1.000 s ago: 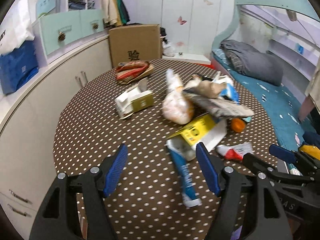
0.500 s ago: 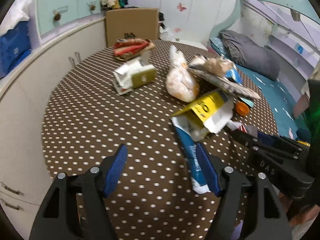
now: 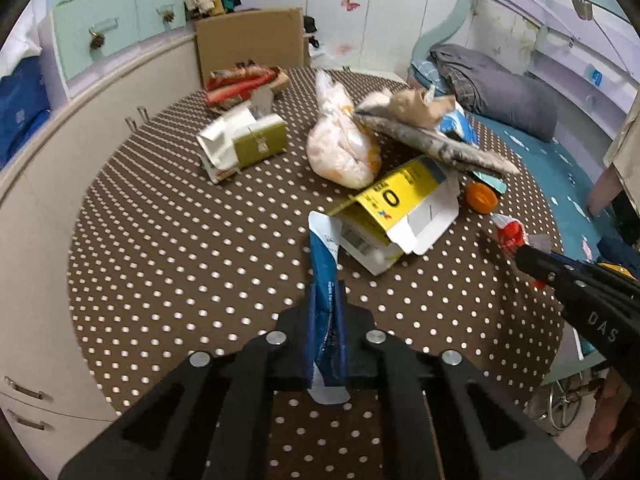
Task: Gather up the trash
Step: 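Carry the toothpaste tube and red wrapper with both grippers over the bucket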
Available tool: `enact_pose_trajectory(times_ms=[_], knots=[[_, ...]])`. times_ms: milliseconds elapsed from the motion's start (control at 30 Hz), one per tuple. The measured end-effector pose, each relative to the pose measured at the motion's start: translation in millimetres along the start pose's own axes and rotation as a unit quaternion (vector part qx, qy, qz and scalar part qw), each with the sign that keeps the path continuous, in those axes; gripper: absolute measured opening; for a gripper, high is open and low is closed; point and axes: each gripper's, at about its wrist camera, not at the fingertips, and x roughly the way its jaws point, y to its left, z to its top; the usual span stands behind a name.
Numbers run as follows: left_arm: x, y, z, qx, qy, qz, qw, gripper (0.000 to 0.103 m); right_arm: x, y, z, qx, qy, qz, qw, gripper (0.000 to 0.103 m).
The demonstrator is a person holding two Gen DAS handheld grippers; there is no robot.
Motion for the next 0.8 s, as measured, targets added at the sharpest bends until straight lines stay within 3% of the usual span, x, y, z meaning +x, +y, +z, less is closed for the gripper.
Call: enact_pose_trajectory(times_ms=[300, 800], knots=[[-27.8, -0.2, -2.9, -0.001, -0.032, 0.003, 0.9995, 0.007, -19.7, -6.7, -0.4, 0.004, -0.021, 0.005, 1.000, 0.012], [-47.7, -60.9, 21.1, 0.054, -0.067, -0.028, 0.9959, 0.007, -62.1, -48.1, -4.6, 0.047, -0.066, -0.014, 0.997, 0.012]])
